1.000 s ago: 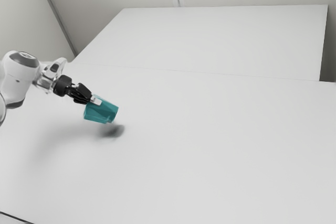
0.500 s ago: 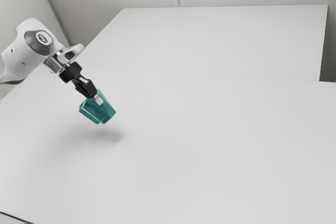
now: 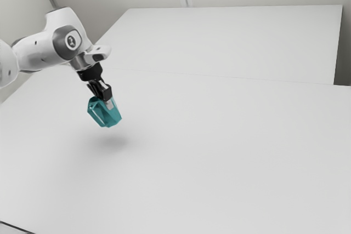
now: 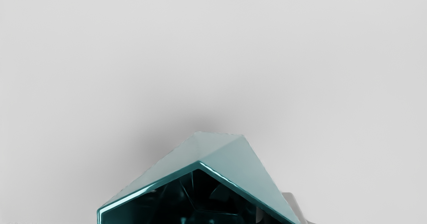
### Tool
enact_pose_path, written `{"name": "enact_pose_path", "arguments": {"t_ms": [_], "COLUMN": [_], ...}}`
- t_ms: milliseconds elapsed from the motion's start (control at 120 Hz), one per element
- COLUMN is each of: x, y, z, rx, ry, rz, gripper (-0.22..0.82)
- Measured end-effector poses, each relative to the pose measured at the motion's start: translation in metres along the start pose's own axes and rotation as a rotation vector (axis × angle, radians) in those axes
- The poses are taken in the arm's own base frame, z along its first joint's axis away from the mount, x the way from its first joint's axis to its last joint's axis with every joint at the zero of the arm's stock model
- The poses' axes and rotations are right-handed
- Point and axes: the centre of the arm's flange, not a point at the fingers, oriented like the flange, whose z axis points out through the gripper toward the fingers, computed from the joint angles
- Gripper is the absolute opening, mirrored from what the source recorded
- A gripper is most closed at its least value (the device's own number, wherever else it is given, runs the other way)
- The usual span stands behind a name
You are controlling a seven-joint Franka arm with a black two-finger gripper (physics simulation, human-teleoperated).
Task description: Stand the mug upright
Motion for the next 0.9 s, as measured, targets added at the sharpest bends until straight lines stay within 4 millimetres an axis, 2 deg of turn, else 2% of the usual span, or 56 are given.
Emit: {"name": "enact_pose_path", "arguments": {"t_ms": [108, 400, 900], "x": [0.011, 0.025, 0.043], "y": [0.008, 0.008, 0.003], "z": [0.007, 0.027, 0.069], "rx": [0.057, 0.148, 0.171], "ry": [-0.02, -0.038, -0.059], "rz": [0.002, -0.034, -0.096], "gripper": [-0.18, -0.18, -0.18]}}
